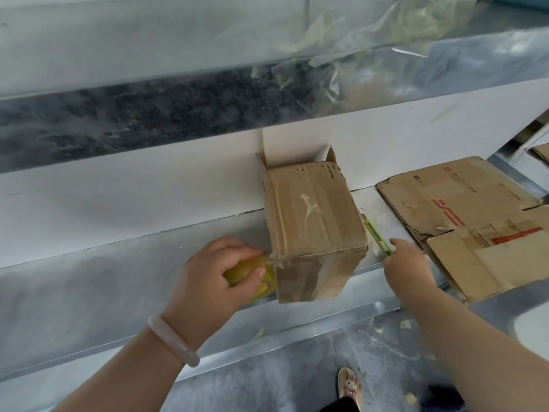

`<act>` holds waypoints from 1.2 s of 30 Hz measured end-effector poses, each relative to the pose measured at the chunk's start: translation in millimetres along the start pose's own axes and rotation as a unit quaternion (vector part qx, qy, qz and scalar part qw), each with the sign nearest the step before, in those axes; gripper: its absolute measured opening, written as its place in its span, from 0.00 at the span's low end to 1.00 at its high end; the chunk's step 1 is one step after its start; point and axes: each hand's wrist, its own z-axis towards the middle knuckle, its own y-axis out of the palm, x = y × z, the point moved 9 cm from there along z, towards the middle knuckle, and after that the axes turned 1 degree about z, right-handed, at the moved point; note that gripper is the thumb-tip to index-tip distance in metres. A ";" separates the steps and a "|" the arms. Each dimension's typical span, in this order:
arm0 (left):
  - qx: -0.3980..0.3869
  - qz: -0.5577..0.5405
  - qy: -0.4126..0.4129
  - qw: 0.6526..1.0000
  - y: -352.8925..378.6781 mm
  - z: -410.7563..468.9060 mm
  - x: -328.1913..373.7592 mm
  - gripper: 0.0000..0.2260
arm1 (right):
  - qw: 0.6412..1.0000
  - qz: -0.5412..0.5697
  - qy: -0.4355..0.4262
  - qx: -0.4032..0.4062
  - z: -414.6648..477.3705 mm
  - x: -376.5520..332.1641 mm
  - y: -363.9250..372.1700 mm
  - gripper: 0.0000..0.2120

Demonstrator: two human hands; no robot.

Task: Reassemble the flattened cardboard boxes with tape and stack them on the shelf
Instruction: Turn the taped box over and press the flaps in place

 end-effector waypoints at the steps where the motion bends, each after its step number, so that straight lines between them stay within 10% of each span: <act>1: 0.003 -0.004 0.001 1.000 -1.6 -0.8 0.0 0.11 | 0.998 0.056 0.014 -0.005 -6.7 1.9 -1.0 0.22; 7: 0.016 -0.008 0.002 1.000 -11.7 -4.2 -4.0 0.10 | 0.927 0.368 0.066 -0.027 -84.8 -2.6 -35.3 0.11; 10: 0.023 -0.008 0.006 1.000 -16.7 -1.9 -1.7 0.09 | 0.941 0.317 -0.114 0.007 -145.4 -49.7 -77.0 0.03; 16: 0.010 0.016 -0.009 1.000 -15.7 1.3 1.4 0.02 | 0.937 0.044 -0.335 -0.085 -244.6 -126.2 -51.6 0.28; 36: 0.049 -0.010 -0.080 0.996 -15.8 -0.7 4.6 0.02 | 0.933 -0.165 -0.309 -0.087 -240.1 -150.0 -12.4 0.32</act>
